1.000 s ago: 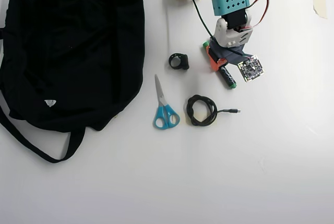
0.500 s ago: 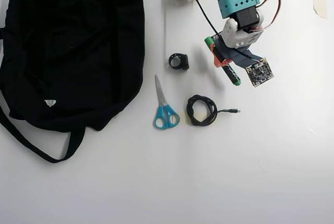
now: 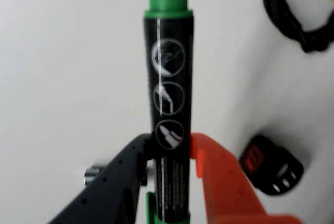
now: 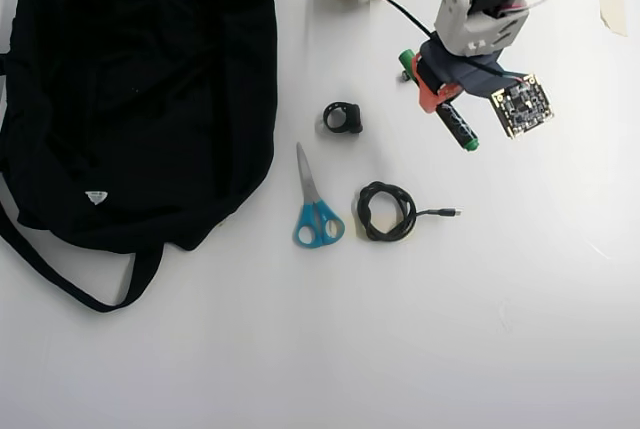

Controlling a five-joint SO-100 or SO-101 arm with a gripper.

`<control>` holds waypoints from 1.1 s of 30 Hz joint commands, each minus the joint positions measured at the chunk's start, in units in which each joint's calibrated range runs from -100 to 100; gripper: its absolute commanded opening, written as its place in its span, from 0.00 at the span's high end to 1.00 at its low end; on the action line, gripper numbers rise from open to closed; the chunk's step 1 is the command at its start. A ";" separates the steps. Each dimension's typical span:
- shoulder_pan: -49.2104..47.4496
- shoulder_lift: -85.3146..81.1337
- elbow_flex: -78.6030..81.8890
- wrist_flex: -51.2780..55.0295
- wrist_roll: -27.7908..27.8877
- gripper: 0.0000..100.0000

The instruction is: Put the green marker into the black bag

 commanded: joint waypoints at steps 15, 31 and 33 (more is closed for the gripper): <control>13.89 -19.21 3.45 11.32 2.35 0.98; 34.76 -26.10 3.27 8.13 0.72 0.98; 37.23 -25.43 3.36 5.98 -1.85 0.98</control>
